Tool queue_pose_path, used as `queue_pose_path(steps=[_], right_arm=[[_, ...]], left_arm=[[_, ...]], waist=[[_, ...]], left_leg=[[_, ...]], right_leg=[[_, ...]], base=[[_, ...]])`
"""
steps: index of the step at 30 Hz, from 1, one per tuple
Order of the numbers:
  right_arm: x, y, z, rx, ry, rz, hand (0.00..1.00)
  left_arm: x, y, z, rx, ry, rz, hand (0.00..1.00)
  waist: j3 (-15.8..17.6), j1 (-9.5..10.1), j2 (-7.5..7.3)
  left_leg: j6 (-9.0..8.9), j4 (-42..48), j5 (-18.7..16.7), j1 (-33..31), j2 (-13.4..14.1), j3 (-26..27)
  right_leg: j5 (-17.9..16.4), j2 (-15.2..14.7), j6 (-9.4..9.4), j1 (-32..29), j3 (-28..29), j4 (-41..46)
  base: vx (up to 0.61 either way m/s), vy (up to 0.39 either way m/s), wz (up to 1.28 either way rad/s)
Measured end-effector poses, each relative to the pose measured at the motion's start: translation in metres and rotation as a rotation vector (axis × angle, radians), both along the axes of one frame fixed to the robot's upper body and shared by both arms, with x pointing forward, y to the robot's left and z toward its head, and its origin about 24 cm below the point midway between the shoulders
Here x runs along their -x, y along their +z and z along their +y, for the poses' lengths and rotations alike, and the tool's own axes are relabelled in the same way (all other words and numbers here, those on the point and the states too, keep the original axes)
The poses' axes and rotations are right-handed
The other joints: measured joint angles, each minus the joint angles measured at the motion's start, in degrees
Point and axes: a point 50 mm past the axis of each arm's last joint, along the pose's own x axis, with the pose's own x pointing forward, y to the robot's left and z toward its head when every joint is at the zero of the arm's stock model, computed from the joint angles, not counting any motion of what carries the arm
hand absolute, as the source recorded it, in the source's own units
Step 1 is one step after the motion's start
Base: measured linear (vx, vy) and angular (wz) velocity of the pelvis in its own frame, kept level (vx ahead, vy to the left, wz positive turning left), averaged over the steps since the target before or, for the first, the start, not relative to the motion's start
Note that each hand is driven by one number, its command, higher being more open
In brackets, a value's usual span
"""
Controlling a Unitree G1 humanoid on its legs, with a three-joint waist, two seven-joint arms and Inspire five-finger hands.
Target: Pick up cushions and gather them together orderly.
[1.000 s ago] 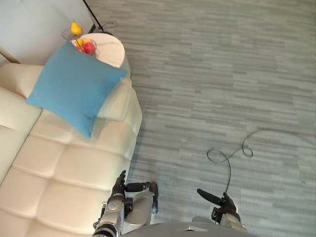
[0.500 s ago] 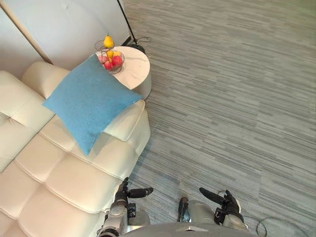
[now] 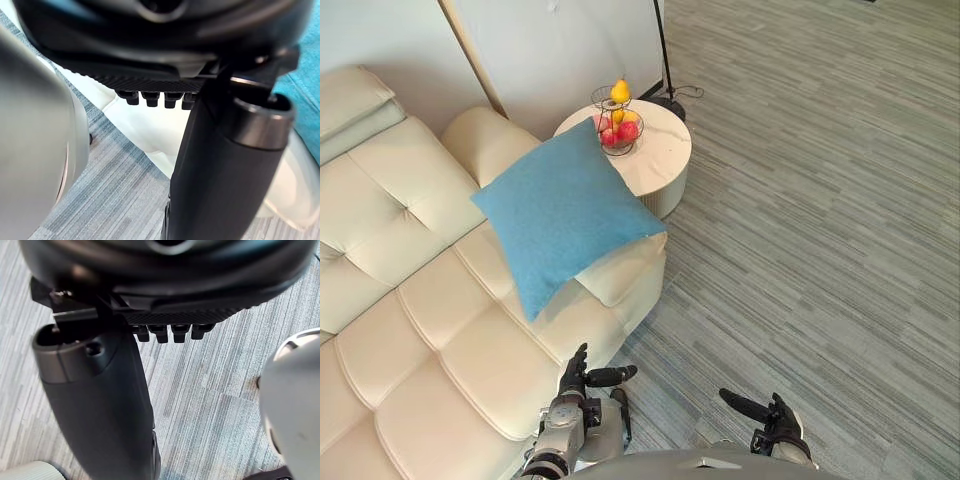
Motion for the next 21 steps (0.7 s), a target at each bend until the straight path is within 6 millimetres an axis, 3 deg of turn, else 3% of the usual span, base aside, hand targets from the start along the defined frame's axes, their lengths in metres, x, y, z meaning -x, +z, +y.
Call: queue_pose_path(steps=[1,4,7,9,10,11,12,14,18,19,21], right_arm=[[0.001,0.000,0.000,-0.001,-0.003,0.002,1.00],[-0.004,0.002,0.003,-0.005,0.031,-0.023,1.00],[-0.009,0.004,0.001,0.005,0.040,-0.049,1.00],[-0.010,0.005,0.002,0.004,0.038,-0.057,1.00],[-0.009,0.005,0.003,0.000,0.034,-0.058,1.00],[-0.009,0.005,0.005,-0.008,0.023,-0.060,1.00],[-0.009,0.006,0.003,-0.003,0.011,-0.065,1.00],[-0.009,0.008,-0.001,0.011,0.007,-0.080,1.00],[-0.005,0.007,-0.002,0.014,0.005,-0.069,1.00],[-0.005,0.007,-0.002,0.013,0.006,-0.071,1.00],[-0.012,0.010,-0.001,0.014,0.009,-0.098,1.00]], left_arm=[[0.003,-0.001,-0.001,-0.004,-0.015,0.011,1.00],[0.009,-0.003,0.008,-0.027,-0.007,0.028,1.00],[0.016,-0.005,0.011,-0.034,0.003,0.046,1.00],[0.017,-0.005,0.013,-0.029,0.029,0.046,1.00],[0.016,-0.005,0.014,-0.030,0.035,0.043,1.00],[0.015,-0.005,0.014,-0.032,0.038,0.040,1.00],[0.016,-0.006,0.011,-0.023,0.038,0.051,1.00],[0.015,-0.007,0.001,0.005,0.040,0.045,1.00],[0.009,-0.005,-0.017,0.068,0.061,0.020,1.00],[0.007,-0.004,-0.020,0.077,0.061,0.013,1.00],[0.005,-0.002,-0.027,0.095,0.059,0.002,1.00]], waist=[[-0.02,-0.26,-0.10],[-0.08,-0.48,-0.04],[0.13,-0.83,0.65],[0.24,-0.97,0.60],[0.31,-1.05,0.11],[0.42,-1.27,-0.43],[0.44,-1.32,0.56],[0.03,-1.33,1.48],[-0.03,-1.30,2.90],[0.00,-1.28,2.87],[-0.06,-1.13,2.95]], left_leg=[[0.64,-0.66,-0.86,2.35,-0.68,-1.72],[0.92,-3.54,-1.85,7.17,-0.42,-5.43],[-0.01,-6.40,-2.07,10.60,1.69,-9.62],[-2.26,-6.53,-3.07,11.09,3.32,-12.80],[-3.16,-6.03,-3.63,11.11,3.45,-13.75],[-4.29,-5.14,-4.42,10.68,3.40,-14.96],[-5.64,-4.25,-5.22,10.65,4.49,-16.13],[-5.73,-4.93,-5.06,10.68,6.08,-16.16],[-7.48,-0.65,-3.86,9.14,9.17,-15.20],[-7.48,1.10,-3.87,8.24,9.73,-13.47],[-7.30,3.70,-3.95,6.52,11.71,-4.32]], right_leg=[[2.94,-1.22,-1.33,-1.37,0.99,6.47],[-0.25,-0.20,-2.27,-4.09,1.86,11.73],[-1.84,4.39,-2.74,-8.92,3.39,4.48],[-1.33,9.84,-2.51,-12.56,10.61,-6.08],[-0.58,11.11,-1.95,-12.80,14.07,-10.52],[3.60,11.96,-2.26,-12.22,15.82,-13.21],[5.09,13.48,-5.35,-10.47,14.24,-13.74],[2.85,13.67,-7.46,-10.09,10.59,-12.44],[2.30,14.57,-7.90,-3.96,4.07,-15.19],[2.30,14.58,-7.94,-3.07,3.02,-15.76],[2.10,14.19,-8.37,-1.31,0.69,-17.48]], base=[[0.33,0.127,0.61],[0.28,-0.003,0.66],[0.19,-0.102,0.65],[0.24,-0.243,0.67],[0.24,-0.303,0.71],[0.18,-0.296,0.78],[0.23,-0.356,0.73],[0.30,-0.432,0.78],[0.19,-0.229,0.94],[0.10,-0.136,0.83],[0.05,-0.055,0.58]])
